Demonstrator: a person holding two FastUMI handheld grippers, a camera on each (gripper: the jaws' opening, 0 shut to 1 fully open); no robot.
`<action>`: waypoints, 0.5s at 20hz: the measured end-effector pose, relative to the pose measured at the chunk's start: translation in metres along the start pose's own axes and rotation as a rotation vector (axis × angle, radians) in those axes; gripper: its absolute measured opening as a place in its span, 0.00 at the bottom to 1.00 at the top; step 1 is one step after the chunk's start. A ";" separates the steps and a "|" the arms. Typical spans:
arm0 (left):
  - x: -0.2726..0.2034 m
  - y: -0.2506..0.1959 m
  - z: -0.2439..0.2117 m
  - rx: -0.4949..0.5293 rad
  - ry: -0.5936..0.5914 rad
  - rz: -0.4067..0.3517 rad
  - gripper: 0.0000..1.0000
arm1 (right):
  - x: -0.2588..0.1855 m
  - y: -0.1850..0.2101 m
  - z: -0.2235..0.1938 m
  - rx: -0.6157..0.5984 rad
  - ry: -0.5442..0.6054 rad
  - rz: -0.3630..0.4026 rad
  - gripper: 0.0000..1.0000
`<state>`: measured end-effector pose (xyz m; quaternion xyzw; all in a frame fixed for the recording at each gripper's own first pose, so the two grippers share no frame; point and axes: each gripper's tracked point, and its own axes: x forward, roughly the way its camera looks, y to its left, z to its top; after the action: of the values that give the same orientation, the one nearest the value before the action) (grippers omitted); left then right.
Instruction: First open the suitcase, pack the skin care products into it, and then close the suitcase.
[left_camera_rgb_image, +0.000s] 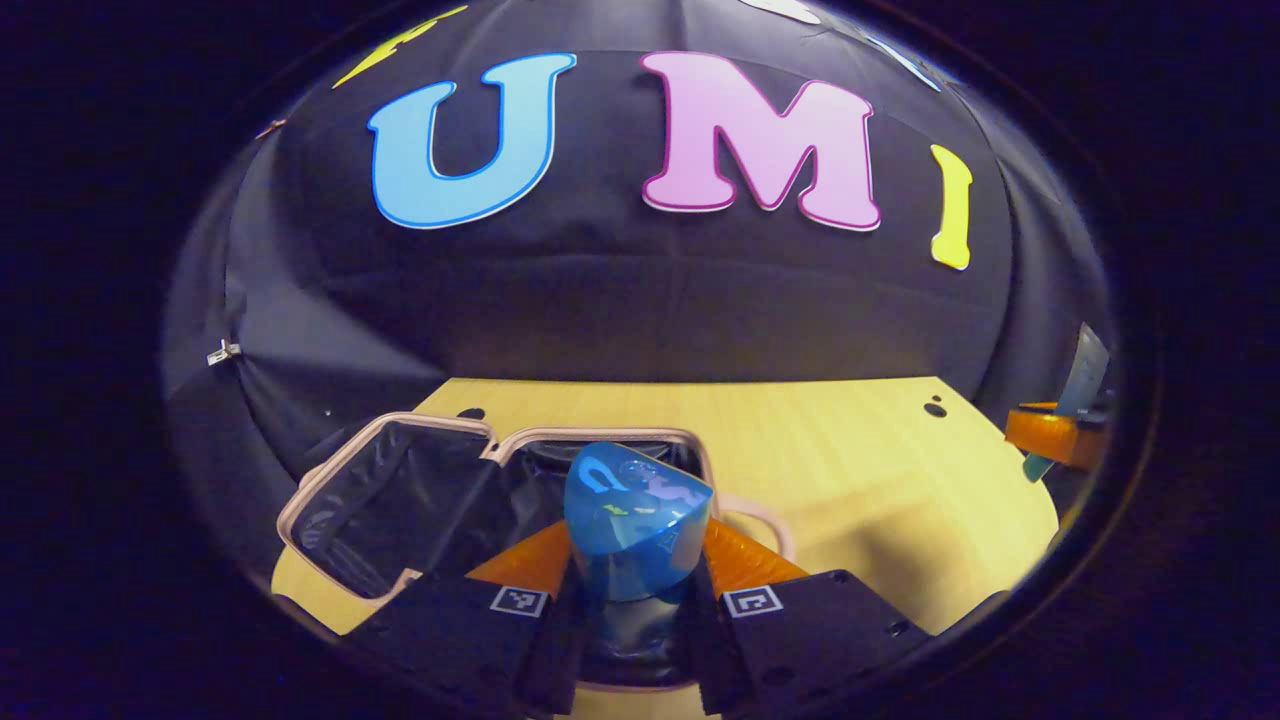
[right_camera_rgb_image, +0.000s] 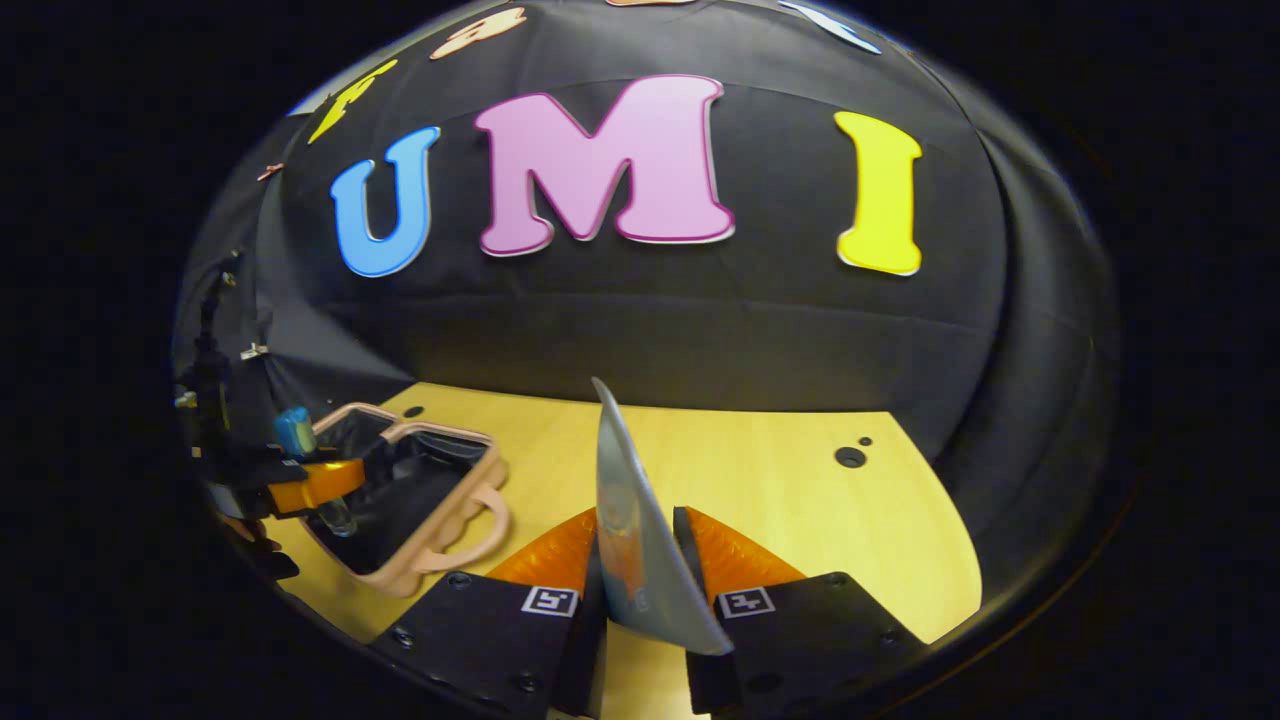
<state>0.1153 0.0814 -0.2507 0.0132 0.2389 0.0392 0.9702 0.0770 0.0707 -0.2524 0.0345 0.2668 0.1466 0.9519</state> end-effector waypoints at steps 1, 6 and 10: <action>0.005 0.016 -0.010 0.009 0.037 -0.003 0.49 | -0.001 0.015 0.003 0.000 -0.007 0.020 0.36; 0.032 0.057 -0.060 0.009 0.286 -0.011 0.48 | -0.008 0.057 0.019 0.004 -0.031 0.090 0.35; 0.078 0.055 -0.052 0.074 0.380 -0.035 0.49 | -0.016 0.055 0.037 0.001 -0.069 0.088 0.36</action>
<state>0.1562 0.1432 -0.3302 0.0369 0.4192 0.0153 0.9070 0.0690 0.1191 -0.2045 0.0517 0.2322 0.1868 0.9532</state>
